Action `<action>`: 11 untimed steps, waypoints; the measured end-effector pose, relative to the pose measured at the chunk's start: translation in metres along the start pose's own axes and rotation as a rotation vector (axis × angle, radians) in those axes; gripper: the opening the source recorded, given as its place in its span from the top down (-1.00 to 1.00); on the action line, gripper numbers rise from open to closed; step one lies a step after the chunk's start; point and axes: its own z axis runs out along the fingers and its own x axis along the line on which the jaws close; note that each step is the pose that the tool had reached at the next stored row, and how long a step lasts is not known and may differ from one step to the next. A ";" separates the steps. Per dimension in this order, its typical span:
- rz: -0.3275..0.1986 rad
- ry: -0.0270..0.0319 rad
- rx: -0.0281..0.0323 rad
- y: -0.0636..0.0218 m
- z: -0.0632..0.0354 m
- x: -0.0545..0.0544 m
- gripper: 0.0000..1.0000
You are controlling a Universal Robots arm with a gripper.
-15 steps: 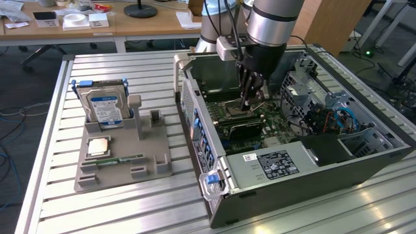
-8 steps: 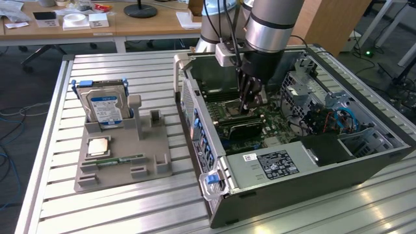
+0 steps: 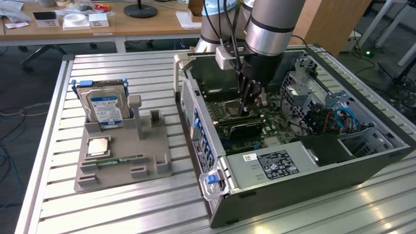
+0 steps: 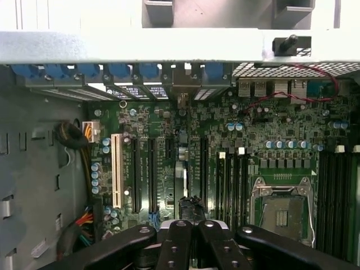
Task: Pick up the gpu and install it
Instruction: 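Press down on the gpu until it lock into place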
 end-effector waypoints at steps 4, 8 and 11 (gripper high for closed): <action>0.000 0.0001 -0.0001 -0.0027 0.0056 0.000 0.79; 0.000 0.0001 -0.0001 -0.0044 0.0082 0.000 0.79; 0.000 -0.0001 0.0000 -0.0045 0.0106 0.001 0.79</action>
